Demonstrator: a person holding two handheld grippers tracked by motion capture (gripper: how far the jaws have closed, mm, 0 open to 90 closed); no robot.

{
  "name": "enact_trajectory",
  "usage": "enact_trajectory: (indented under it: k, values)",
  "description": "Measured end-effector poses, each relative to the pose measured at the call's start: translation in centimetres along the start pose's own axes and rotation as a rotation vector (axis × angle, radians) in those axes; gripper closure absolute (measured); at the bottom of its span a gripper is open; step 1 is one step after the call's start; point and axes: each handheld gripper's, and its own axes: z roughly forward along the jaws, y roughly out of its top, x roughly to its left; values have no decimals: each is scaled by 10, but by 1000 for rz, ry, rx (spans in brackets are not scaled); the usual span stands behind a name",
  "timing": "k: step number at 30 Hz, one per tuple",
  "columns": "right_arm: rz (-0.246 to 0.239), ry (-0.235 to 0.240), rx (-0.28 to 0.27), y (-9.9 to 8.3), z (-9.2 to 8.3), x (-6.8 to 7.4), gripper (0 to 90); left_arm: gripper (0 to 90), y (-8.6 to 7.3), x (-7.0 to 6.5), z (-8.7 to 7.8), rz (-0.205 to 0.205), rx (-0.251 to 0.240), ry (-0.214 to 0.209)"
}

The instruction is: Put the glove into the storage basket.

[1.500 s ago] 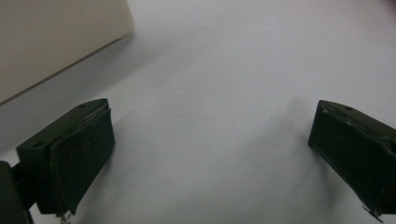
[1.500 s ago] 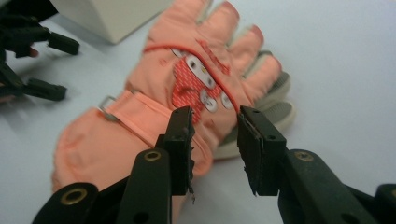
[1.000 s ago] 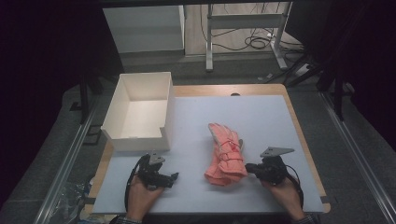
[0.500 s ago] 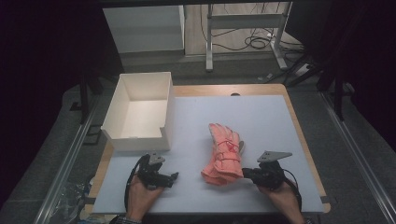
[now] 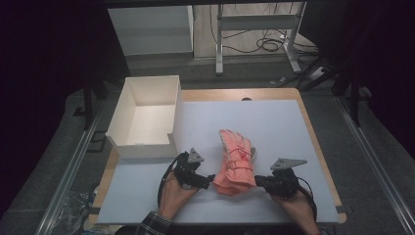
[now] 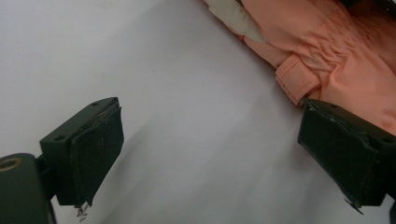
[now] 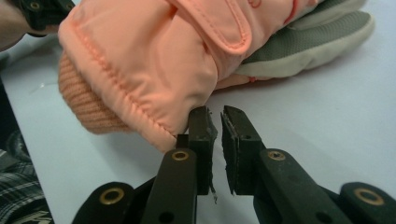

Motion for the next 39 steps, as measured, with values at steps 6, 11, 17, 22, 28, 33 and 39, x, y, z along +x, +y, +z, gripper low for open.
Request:
enact_trajectory:
  k: [6,11,17,22,28,33,39]
  values:
    - [-7,8,-2,1,-2,3,813,74,1,-9,-1,7,-8,-21]
    - [-26,12,-5,7,-2,9,814,75,1,-10,0,9,-8,-21]
    - [-33,25,-1,8,0,14,814,84,3,-14,-1,14,-14,-23]
    - [-42,38,5,8,3,18,814,84,4,-16,-1,15,-17,-37]
    - [-66,44,14,8,10,24,809,83,6,-16,1,19,-11,-53]
    - [-51,34,5,7,4,17,799,82,14,0,-11,10,-18,-10]
    - [-32,-12,-30,16,-1,0,782,86,35,21,-9,-20,-16,23]
